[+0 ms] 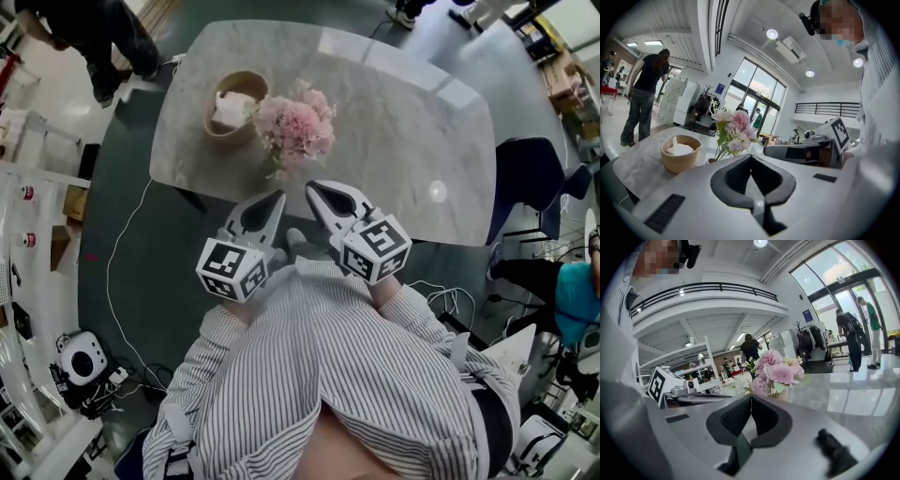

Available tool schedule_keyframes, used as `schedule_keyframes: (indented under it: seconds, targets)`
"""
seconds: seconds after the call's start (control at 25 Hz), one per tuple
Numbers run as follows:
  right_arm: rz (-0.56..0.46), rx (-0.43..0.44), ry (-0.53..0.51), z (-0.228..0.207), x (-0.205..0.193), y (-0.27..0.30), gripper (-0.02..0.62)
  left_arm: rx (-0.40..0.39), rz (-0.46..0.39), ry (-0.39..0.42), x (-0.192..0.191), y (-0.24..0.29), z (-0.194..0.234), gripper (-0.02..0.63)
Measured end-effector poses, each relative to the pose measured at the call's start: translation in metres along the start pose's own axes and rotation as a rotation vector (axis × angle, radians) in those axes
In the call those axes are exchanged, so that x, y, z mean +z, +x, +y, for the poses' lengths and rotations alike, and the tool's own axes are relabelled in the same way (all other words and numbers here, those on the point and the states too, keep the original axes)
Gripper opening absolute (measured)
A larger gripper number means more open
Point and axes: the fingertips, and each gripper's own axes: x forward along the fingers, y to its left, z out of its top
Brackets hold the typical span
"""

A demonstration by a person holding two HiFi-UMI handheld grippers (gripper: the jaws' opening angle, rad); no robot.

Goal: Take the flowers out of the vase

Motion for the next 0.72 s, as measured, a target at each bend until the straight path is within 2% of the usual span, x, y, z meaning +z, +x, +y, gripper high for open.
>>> schedule_keyframes:
  seconds: [0.48, 0.72]
  targets:
    - [0.039, 0.053, 0.002, -0.003, -0.012, 0.006, 0.015, 0.022, 0.024, -0.021, -0.010, 0.009, -0.003, 0.011]
    - [0.028, 0.044, 0.016, -0.014, -0.015, 0.012, 0.017, 0.036, 0.035, -0.042, -0.015, 0.015, 0.003, 0.012]
